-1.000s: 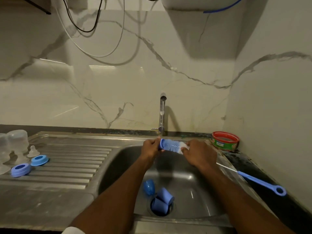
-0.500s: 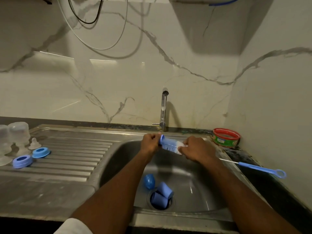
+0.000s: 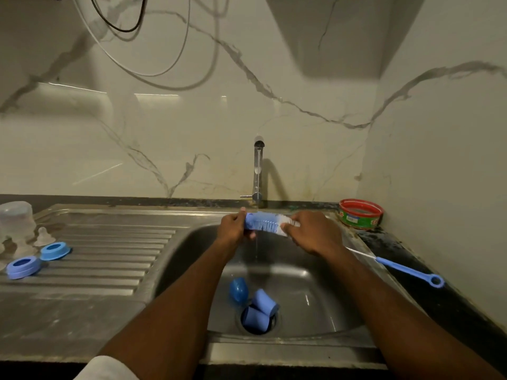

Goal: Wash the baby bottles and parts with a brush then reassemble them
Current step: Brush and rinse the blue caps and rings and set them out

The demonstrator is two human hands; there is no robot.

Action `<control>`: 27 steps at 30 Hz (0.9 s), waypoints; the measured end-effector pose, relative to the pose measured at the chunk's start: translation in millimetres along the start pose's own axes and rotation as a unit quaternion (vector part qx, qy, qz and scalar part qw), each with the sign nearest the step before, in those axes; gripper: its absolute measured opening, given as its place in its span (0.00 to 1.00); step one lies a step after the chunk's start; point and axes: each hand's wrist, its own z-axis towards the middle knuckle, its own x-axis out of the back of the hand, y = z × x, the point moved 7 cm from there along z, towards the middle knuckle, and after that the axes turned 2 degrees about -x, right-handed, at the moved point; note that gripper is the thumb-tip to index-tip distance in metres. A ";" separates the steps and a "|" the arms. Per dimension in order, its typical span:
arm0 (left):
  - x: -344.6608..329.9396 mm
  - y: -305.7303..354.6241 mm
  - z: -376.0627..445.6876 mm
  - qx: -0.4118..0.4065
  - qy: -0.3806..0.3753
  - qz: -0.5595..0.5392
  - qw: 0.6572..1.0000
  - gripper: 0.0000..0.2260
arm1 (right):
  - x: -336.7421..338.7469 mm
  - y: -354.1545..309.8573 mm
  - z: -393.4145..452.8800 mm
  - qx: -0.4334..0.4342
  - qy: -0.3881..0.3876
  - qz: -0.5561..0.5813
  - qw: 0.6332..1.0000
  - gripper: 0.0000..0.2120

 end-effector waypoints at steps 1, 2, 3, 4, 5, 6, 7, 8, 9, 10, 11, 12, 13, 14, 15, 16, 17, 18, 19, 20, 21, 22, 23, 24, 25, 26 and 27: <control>-3.0 0.4 -3.8 0.017 -0.012 -0.001 1.000 0.16 | 3.2 1.8 -0.2 -0.004 0.027 -0.014 1.000 0.18; -5.9 0.4 -6.1 0.026 -0.019 0.000 0.999 0.17 | 4.7 4.5 -1.3 -0.017 0.048 -0.028 0.998 0.19; -9.0 2.2 -6.9 0.022 -0.019 0.001 1.000 0.17 | 4.6 7.6 -1.7 -0.029 0.065 -0.037 0.997 0.19; -11.4 4.3 -5.5 0.011 -0.014 0.007 1.000 0.18 | 4.1 8.4 -3.1 -0.037 0.067 -0.045 0.996 0.19; -12.2 5.4 -4.1 -0.001 -0.004 0.016 1.000 0.18 | 1.6 7.2 -3.0 -0.034 0.058 -0.050 0.996 0.19; -10.9 6.3 -1.6 -0.015 0.010 0.029 0.999 0.19 | -1.2 3.4 -2.3 -0.024 0.039 -0.051 0.998 0.19; -8.8 7.0 0.5 -0.029 0.023 0.043 0.998 0.19 | -3.8 -0.9 -1.5 -0.010 0.017 -0.048 0.999 0.19; -6.9 7.8 1.6 -0.038 0.030 0.053 0.997 0.19 | -4.0 -5.8 -1.8 0.005 0.004 -0.043 0.999 0.19; -6.0 8.3 1.6 -0.042 0.029 0.057 0.997 0.19 | -1.3 -8.6 -0.8 0.017 0.014 -0.040 0.999 0.19; -6.0 8.3 0.3 -0.035 0.019 0.056 0.998 0.19 | 4.4 -9.3 -0.6 0.019 0.040 -0.041 0.998 0.19; -7.2 7.0 -1.6 -0.020 0.002 0.046 0.999 0.18 | 9.5 -6.6 -0.9 0.010 0.073 -0.044 0.996 0.19; -10.0 4.4 -3.0 -0.002 -0.020 0.025 0.999 0.18 | 12.4 -2.2 -2.6 -0.009 0.095 -0.046 0.994 0.19; -12.7 2.0 -5.1 0.013 -0.045 0.001 0.999 0.17 | 10.8 3.0 -3.7 -0.031 0.096 -0.047 0.994 0.19; -14.6 0.4 -6.2 0.013 -0.065 -0.008 0.998 0.15 | 5.5 6.9 -4.3 -0.049 0.075 -0.046 0.995 0.19; -16.6 0.0 -5.5 -0.006 -0.078 0.010 0.997 0.12 | -1.3 10.3 -3.7 -0.063 0.045 -0.043 0.996 0.18; -17.4 0.1 -2.7 -0.035 -0.082 0.043 0.995 0.10 | -8.4 12.1 -3.3 -0.070 0.014 -0.039 0.997 0.18; -17.3 -0.3 1.2 -0.066 -0.078 0.078 0.992 0.09 | -12.9 13.1 -3.1 -0.072 -0.005 -0.039 0.997 0.18; -16.4 0.4 3.5 -0.091 -0.068 0.108 0.988 0.08 | -13.7 13.0 -3.2 -0.069 -0.009 -0.047 0.996 0.18; -15.0 1.0 4.8 -0.108 -0.053 0.137 0.983 0.10 | -10.4 12.1 -3.1 -0.061 0.002 -0.061 0.996 0.18; -12.8 2.1 5.8 -0.120 -0.034 0.167 0.978 0.12 | -4.9 11.5 -3.1 -0.054 0.021 -0.073 0.996 0.17; -10.0 3.3 7.5 -0.127 -0.016 0.196 0.972 0.15 | 0.8 11.4 -3.0 -0.050 0.042 -0.077 0.995 0.17; -7.0 4.3 8.6 -0.132 0.000 0.222 0.966 0.17 | 6.7 10.9 -3.9 -0.048 0.064 -0.075 0.994 0.17; -4.3 5.5 9.7 -0.138 0.014 0.242 0.960 0.18 | 11.6 10.1 -4.7 -0.047 0.084 -0.073 0.993 0.18; -2.1 7.7 8.9 -0.147 0.027 0.253 0.956 0.17 | 14.5 8.1 -4.7 -0.041 0.097 -0.075 0.992 0.18; -1.2 9.4 7.5 -0.157 0.036 0.263 0.951 0.16 | 13.3 5.5 -4.0 -0.029 0.096 -0.078 0.992 0.19; -1.9 12.8 4.9 -0.173 0.037 0.279 0.944 0.16 | 9.2 1.9 -4.1 -0.015 0.084 -0.080 0.993 0.19; -4.4 14.8 3.3 -0.189 0.028 0.307 0.932 0.15 | 4.0 -1.5 -4.5 -0.004 0.069 -0.079 0.994 0.19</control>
